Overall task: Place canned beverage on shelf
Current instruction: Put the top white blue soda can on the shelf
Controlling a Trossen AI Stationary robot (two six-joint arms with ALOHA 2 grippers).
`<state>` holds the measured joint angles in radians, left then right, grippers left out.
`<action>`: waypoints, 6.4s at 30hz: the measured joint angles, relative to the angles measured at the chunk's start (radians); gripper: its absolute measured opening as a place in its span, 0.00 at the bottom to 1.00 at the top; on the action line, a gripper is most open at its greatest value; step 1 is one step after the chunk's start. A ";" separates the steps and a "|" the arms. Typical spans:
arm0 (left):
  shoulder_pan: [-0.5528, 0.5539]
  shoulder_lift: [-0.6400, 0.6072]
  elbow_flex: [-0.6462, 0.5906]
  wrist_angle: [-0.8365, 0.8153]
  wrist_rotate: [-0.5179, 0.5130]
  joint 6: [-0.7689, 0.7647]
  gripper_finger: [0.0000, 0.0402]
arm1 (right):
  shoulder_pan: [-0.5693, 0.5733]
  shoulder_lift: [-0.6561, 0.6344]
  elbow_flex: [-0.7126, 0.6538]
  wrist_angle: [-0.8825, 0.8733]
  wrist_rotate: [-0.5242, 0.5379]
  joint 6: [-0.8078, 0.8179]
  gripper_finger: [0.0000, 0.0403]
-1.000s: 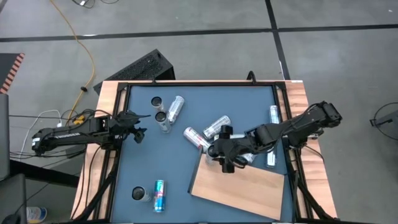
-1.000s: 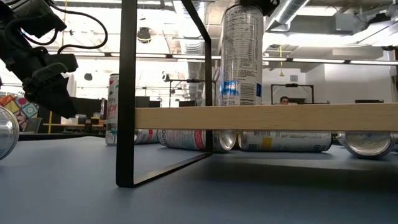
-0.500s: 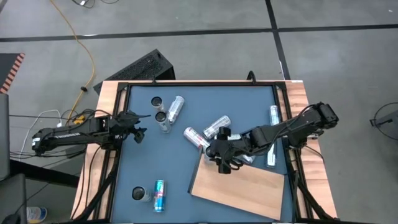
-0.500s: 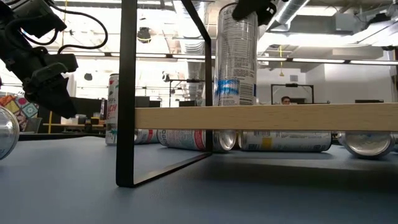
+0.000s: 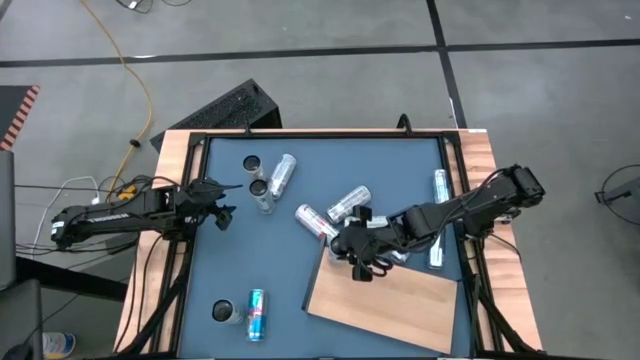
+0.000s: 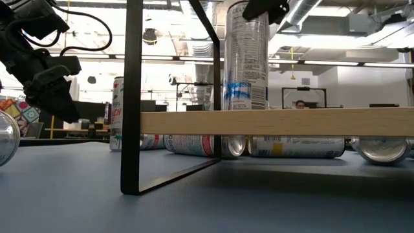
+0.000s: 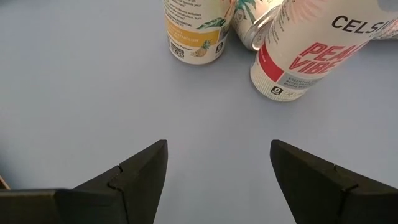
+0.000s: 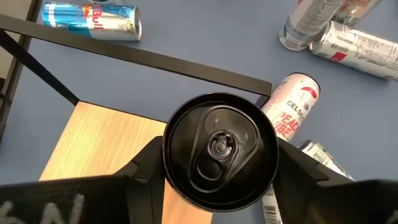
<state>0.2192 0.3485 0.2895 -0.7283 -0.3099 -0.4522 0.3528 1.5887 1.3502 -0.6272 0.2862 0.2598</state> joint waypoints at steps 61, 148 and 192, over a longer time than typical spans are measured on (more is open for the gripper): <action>0.000 0.000 0.000 0.000 0.000 0.000 0.67 | 0.086 0.002 -0.001 0.033 -0.104 0.028 0.80; 0.000 -0.002 0.000 0.000 0.000 0.000 0.67 | 0.378 0.332 0.140 -0.158 0.711 0.716 0.52; 0.000 -0.002 0.000 0.000 0.000 0.000 0.67 | 0.197 -0.019 -0.388 0.851 0.011 -0.120 0.53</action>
<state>0.2195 0.3466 0.2897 -0.7280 -0.3099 -0.4522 0.5494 1.5697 0.9623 0.2240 0.2969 0.1396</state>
